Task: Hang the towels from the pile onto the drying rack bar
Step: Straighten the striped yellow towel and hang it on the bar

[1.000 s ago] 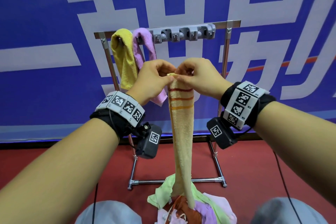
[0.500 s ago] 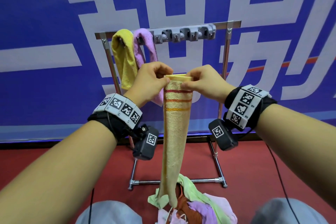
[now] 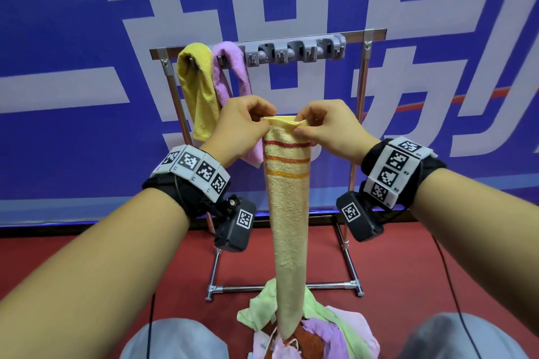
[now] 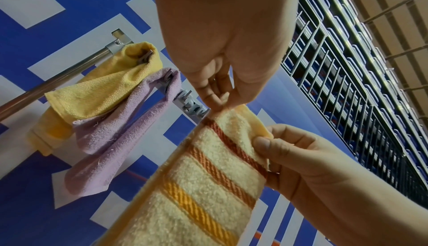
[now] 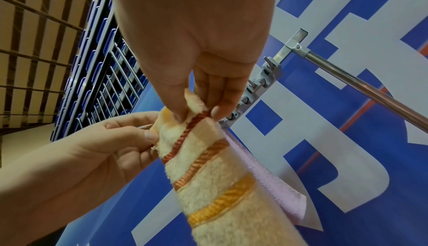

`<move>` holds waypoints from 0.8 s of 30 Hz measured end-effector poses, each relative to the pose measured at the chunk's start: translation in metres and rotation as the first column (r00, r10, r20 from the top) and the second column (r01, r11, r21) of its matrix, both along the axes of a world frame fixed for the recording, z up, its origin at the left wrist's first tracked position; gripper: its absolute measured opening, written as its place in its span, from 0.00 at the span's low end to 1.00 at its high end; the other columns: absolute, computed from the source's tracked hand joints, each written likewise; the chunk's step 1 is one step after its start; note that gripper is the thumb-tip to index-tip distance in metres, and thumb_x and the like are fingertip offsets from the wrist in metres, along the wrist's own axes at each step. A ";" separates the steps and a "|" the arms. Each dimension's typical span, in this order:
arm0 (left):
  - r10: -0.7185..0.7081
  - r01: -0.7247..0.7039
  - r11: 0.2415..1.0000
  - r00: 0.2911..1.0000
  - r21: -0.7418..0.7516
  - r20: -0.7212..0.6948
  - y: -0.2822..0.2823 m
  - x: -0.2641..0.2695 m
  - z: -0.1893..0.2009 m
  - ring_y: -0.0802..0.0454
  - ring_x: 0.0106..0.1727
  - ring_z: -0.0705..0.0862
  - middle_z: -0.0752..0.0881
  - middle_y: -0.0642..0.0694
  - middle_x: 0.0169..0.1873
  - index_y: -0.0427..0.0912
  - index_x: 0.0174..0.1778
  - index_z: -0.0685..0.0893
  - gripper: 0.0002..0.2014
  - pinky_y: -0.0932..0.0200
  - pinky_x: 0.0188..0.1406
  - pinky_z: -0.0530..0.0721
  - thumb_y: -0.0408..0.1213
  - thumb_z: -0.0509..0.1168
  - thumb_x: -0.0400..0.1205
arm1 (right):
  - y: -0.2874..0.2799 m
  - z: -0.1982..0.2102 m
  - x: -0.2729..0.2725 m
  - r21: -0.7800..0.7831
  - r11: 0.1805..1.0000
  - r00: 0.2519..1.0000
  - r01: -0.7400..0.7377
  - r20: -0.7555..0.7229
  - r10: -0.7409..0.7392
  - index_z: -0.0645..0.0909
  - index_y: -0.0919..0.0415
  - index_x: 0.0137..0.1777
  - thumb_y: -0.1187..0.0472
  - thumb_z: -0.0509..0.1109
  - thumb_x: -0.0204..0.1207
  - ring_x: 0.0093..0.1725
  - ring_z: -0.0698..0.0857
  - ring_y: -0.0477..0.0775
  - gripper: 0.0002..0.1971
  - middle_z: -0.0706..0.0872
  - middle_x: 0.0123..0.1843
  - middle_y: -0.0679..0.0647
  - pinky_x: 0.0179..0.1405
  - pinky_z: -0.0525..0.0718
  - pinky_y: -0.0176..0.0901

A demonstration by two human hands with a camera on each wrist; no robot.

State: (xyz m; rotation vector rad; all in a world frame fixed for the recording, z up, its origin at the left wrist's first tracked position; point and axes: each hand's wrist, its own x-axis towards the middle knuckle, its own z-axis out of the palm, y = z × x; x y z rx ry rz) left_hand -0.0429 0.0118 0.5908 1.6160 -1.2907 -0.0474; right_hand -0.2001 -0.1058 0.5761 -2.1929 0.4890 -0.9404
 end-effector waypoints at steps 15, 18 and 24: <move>-0.049 0.046 0.993 0.999 0.110 0.022 -0.010 -0.016 0.011 0.54 0.48 0.87 0.90 0.49 0.46 0.43 0.54 0.88 0.13 0.58 0.48 0.87 0.31 0.70 0.75 | -0.005 -0.003 0.003 -0.032 0.993 0.985 0.114 0.133 -0.109 0.82 0.52 0.57 0.61 0.80 0.69 0.38 0.84 0.47 0.17 0.87 0.42 0.54 0.34 0.83 0.33; -0.090 0.057 0.973 0.986 0.223 0.139 -0.017 -0.022 0.017 0.58 0.48 0.86 0.89 0.53 0.46 0.47 0.55 0.88 0.13 0.60 0.47 0.85 0.41 0.74 0.76 | -0.002 -0.005 0.002 -0.017 0.995 0.987 0.097 0.134 -0.094 0.82 0.52 0.58 0.61 0.81 0.69 0.38 0.85 0.49 0.18 0.88 0.41 0.57 0.36 0.86 0.40; -0.118 0.012 0.936 0.952 0.352 0.282 -0.026 -0.032 0.022 0.48 0.46 0.89 0.90 0.47 0.41 0.44 0.47 0.89 0.04 0.54 0.42 0.88 0.35 0.69 0.80 | -0.006 -0.007 -0.016 0.136 0.991 0.990 -0.010 0.143 -0.010 0.81 0.56 0.61 0.60 0.81 0.69 0.45 0.89 0.60 0.21 0.88 0.44 0.62 0.47 0.90 0.55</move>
